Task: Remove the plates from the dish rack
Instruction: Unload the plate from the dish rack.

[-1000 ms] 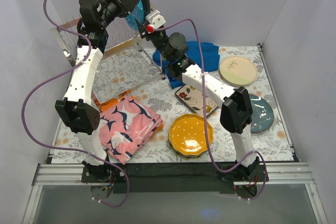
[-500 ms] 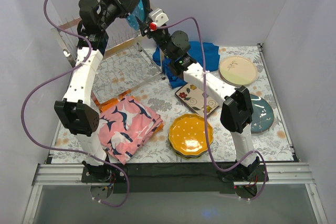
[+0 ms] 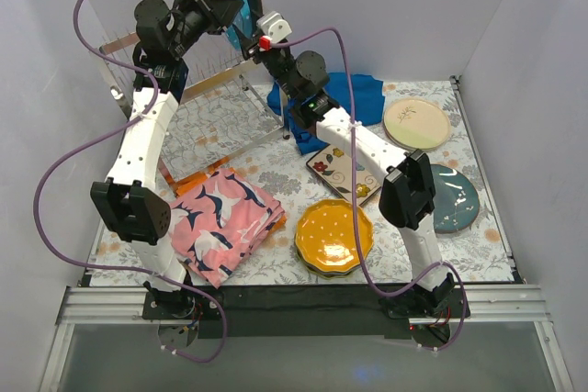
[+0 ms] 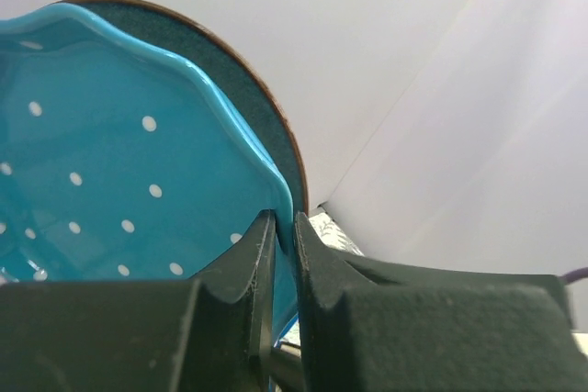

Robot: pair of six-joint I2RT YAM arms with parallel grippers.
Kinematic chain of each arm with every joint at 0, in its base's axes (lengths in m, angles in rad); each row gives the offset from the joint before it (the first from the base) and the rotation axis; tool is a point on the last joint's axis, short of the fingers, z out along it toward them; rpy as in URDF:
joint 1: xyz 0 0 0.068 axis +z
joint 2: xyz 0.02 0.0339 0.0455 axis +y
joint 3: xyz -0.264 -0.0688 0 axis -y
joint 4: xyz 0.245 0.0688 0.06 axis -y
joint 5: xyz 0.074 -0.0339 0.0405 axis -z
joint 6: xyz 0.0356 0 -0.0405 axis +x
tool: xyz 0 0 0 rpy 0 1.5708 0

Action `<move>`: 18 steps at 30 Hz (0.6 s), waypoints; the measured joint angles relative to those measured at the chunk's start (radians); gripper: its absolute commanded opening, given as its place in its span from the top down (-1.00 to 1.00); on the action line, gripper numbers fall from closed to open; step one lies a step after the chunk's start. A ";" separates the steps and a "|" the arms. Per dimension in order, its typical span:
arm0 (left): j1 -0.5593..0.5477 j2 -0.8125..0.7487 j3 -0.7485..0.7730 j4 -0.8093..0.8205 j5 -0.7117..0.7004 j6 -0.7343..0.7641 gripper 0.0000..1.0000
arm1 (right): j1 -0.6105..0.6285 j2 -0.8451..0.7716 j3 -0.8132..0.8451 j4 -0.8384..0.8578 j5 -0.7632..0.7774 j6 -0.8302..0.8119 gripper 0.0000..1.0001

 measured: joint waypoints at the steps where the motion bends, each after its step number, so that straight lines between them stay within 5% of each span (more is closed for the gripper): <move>1: 0.000 0.000 0.000 0.006 0.007 0.000 1.00 | 0.000 0.005 0.000 -0.003 0.000 0.000 -0.17; 18: -0.001 -0.054 -0.078 0.080 0.027 0.012 1.00 | 0.003 0.124 0.138 -0.017 0.032 0.000 -0.18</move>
